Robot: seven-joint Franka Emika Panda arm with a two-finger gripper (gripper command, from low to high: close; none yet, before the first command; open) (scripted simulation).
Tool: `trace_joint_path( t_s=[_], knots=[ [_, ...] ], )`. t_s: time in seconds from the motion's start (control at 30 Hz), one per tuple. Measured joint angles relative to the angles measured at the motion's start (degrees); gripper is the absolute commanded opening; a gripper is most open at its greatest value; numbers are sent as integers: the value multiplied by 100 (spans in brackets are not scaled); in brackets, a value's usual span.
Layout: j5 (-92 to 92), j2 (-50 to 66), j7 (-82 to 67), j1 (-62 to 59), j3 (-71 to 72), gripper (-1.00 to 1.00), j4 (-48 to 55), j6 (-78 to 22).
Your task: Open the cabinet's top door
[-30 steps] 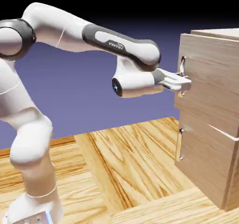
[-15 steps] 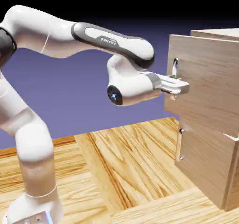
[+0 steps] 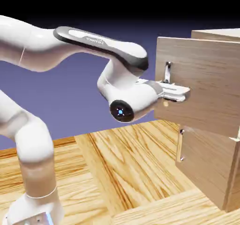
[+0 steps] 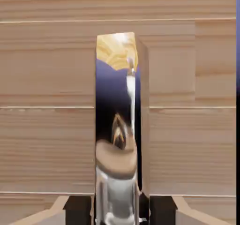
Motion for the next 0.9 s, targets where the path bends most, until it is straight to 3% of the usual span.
trace_joint_path(
  t_s=[0.43, 0.9],
  knots=[
    [-2349, 958, 471, 17, -1956, -100, 1100, -3209],
    [-2624, 3400, -119, 499, -3704, -100, 3065, -6689]
  ],
)
